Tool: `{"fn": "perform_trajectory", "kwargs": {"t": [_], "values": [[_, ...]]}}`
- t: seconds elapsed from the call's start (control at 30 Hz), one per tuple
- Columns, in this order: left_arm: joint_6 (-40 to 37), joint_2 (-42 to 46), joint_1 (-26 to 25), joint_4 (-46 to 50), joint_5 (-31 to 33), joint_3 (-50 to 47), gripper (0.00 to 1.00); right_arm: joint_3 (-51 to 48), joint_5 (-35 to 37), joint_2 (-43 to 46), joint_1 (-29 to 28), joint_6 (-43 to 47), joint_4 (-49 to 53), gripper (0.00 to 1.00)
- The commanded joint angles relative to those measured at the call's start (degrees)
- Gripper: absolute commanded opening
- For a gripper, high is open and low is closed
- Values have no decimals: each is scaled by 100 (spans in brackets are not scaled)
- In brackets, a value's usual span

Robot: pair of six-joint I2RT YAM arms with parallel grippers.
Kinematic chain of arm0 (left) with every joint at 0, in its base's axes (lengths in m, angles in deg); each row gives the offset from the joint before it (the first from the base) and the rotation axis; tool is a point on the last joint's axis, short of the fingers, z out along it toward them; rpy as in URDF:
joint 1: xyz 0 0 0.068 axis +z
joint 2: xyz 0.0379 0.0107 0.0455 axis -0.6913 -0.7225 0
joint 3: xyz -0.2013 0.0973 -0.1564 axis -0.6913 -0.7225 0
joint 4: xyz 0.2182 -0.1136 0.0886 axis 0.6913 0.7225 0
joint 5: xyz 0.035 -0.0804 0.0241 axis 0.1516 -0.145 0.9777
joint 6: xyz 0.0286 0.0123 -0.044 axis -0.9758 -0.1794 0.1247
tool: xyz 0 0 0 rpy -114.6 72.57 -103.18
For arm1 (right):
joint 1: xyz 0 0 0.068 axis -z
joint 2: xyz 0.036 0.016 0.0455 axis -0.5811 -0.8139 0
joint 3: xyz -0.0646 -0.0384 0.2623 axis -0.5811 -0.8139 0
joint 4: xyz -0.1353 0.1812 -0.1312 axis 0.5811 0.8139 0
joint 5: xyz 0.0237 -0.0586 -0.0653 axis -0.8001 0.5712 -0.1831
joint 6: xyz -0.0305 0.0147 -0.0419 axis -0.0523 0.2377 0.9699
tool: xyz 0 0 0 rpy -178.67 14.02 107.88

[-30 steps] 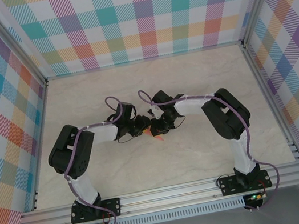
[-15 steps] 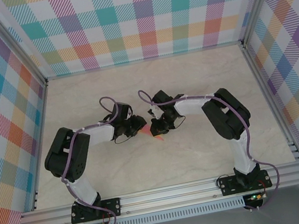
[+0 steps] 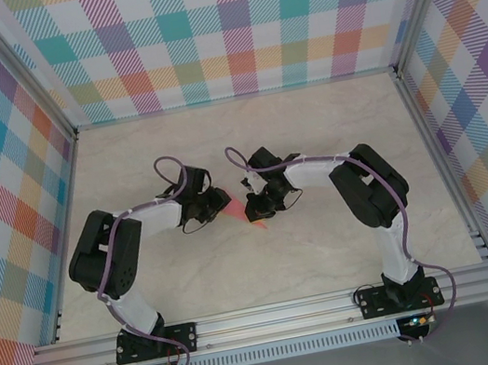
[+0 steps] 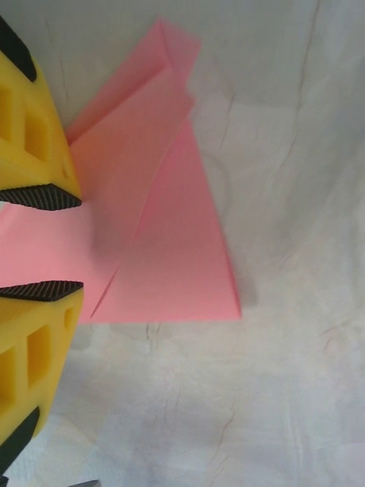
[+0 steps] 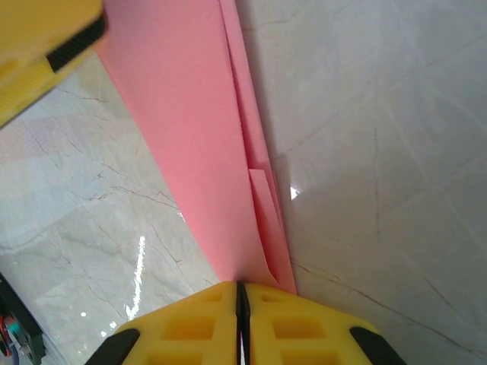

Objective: Fold a paper plane with a square sheet of paper (pick it up from the middle)
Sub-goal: Fold the wing for the fifth time at the center of the table.

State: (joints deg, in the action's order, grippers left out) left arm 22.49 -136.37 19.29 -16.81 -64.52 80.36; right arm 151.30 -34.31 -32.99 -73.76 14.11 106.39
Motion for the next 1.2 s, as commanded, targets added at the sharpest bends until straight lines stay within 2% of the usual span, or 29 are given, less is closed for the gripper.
{"fn": "perform_trajectory", "kwargs": {"t": [0.0, 0.37, 0.57, 0.73, 0.83, 0.97, 1.17], "values": [[-27, 105, 399, 789, 1054, -98, 36, -350, 1025, -495, -26, 35, 547, 10], [-450, 141, 745, 784, 941, 87, 36, -341, 1007, -512, -26, 44, 551, 10], [-913, 826, 749, 521, 143, -43, 35, -332, 999, -513, -26, 43, 553, 10], [-855, 1216, 635, -77, -648, -448, 35, -346, 999, -527, -21, 41, 555, 10], [-733, 998, 542, -464, -1077, -488, 32, -350, 991, -542, -26, 50, 553, 10], [-622, 396, 339, -796, -1339, -310, 30, -347, 981, -559, -26, 56, 567, 10], [-627, -90, 247, -850, -1157, -77, 29, -358, 981, -582, -26, 63, 577, 10]]}}
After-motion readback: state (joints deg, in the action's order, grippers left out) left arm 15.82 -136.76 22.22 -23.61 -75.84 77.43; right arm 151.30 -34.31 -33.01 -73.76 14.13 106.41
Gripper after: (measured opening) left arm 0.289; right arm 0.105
